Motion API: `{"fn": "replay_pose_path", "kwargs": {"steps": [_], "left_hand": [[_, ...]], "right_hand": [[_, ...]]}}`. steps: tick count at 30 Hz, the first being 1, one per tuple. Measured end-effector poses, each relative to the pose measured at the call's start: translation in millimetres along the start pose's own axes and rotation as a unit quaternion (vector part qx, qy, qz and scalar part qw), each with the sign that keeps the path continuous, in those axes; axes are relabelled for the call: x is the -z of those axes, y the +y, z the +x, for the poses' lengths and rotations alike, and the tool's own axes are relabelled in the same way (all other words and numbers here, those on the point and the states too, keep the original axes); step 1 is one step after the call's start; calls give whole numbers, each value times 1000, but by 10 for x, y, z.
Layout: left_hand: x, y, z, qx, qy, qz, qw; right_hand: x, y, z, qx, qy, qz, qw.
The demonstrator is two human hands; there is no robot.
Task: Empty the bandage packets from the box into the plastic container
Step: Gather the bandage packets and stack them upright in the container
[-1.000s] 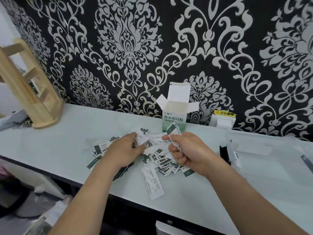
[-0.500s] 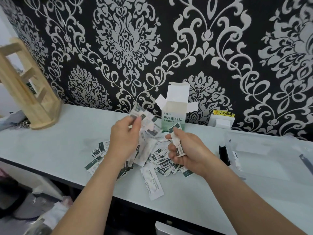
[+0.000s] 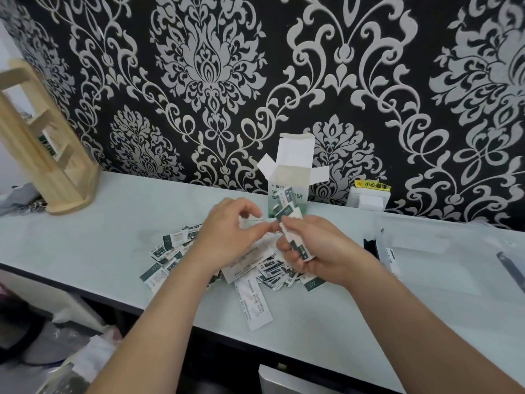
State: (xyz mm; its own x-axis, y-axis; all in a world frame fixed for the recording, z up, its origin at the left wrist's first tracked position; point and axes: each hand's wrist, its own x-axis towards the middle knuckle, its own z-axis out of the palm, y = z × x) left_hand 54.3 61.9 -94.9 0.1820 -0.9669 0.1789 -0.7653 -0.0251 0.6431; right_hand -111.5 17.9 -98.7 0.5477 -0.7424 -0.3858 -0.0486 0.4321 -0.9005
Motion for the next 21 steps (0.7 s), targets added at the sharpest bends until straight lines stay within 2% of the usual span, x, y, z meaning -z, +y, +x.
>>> {"fn": "replay_pose_path", "kwargs": {"steps": [1,3,5,9,13,15,17,19,20,21], "left_hand": [[38,-42,-13,14,-21,56,998],[59,-96,-45,31,-111,178,977],[-9,-115,-82,16,-167,227,959],[-82,-98,-108,-47,-136,211,967],[-61,-77,-117,-73,-62,189,977],[-22,-7,-115,-54,-2,109,993],[22,80,-96,10,71,-73,995],[28,194,-97,81,77,-302,947],[13,254,-104,98,60,-373,921],[-19,300,-110,101,47,-398,911]], "right_hand": [[19,-6,10,9,31,-16,999],[50,-21,18,17,65,-37,997],[69,-18,19,14,74,-55,996],[42,29,35,2,66,-65,996],[26,53,69,1,52,-5,999],[34,50,81,1,43,40,998],[36,44,83,7,16,89,996],[22,40,58,20,-47,97,994],[5,41,40,27,-81,82,993],[-8,39,21,35,-102,64,992]]}}
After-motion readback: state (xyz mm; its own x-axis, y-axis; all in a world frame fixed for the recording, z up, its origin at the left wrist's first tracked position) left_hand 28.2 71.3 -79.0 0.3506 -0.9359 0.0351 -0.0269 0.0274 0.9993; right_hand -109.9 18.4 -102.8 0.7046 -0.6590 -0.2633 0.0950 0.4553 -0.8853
